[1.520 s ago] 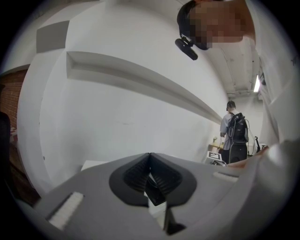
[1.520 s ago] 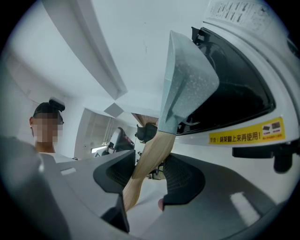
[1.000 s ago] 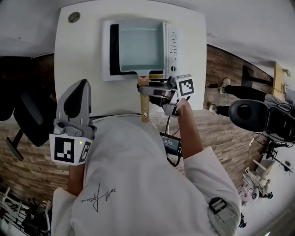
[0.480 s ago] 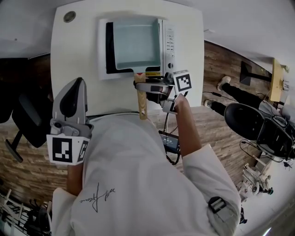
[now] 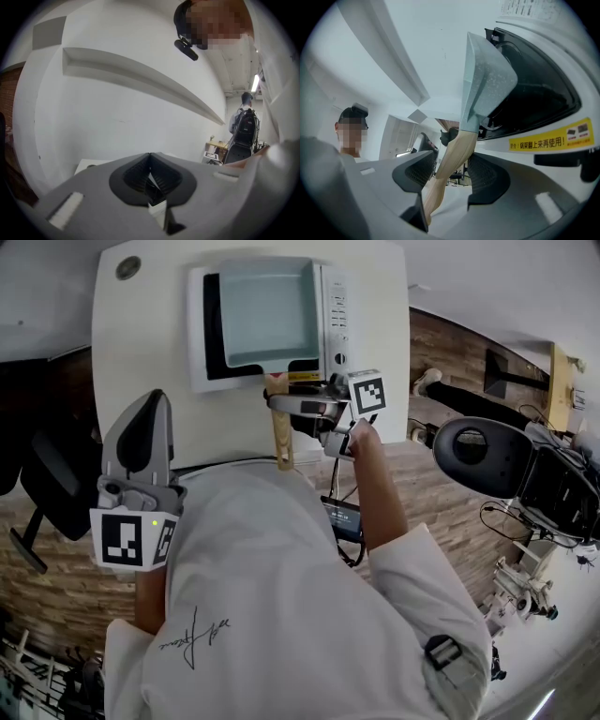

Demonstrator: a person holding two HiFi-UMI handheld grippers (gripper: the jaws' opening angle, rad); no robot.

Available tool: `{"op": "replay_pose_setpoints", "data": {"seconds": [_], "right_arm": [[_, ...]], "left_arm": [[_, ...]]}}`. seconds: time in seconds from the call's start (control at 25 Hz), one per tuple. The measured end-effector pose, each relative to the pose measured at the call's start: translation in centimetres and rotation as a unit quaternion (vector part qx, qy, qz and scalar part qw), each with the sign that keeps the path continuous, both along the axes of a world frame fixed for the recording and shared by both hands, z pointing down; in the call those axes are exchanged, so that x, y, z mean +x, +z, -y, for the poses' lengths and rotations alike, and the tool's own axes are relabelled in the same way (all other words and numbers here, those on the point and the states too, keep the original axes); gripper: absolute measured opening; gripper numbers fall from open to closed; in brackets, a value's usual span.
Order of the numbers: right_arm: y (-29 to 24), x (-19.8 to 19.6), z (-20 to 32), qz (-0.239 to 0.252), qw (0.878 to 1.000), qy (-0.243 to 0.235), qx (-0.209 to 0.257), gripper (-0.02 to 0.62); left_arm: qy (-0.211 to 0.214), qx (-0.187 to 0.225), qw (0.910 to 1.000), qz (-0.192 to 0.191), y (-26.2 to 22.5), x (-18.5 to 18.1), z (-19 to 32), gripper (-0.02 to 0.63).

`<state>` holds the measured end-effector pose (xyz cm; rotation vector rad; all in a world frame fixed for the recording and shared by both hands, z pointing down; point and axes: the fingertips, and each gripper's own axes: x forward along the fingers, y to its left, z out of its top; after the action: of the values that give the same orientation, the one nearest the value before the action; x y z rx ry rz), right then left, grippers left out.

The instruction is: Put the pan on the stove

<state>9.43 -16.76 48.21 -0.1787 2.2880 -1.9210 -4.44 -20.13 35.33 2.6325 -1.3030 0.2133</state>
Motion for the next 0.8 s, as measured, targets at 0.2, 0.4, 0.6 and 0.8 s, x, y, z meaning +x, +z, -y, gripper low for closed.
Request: {"op": "replay_pose_setpoints", "data": {"seconds": [0.2,0.4,0.6,0.8], "right_arm": [[0.2,0.8,0.4,-0.014,1.000,0.027,-0.004,0.215],[0.3,2.1,0.0,-0.038,0.998,0.058,0.002,0.213],[0.0,3.8,-1.0,-0.068,0.993,0.091,0.014,0.212],[-0.2,5.9,-2.0,-0.127,0.983,0.126,0.035,0.211]], "left_arm": [[0.006,0.001,1.0000,-0.003,-0.1,0.1,0.2,0.003],[0.010,0.003,0.9999,-0.007,-0.3,-0.1,-0.2,0.003],[0.017,0.002,0.9997,-0.014,-0.3,0.2,-0.8,0.003],[0.014,0.001,0.9990,-0.042,-1.0,0.4,-1.4,0.003]]}}
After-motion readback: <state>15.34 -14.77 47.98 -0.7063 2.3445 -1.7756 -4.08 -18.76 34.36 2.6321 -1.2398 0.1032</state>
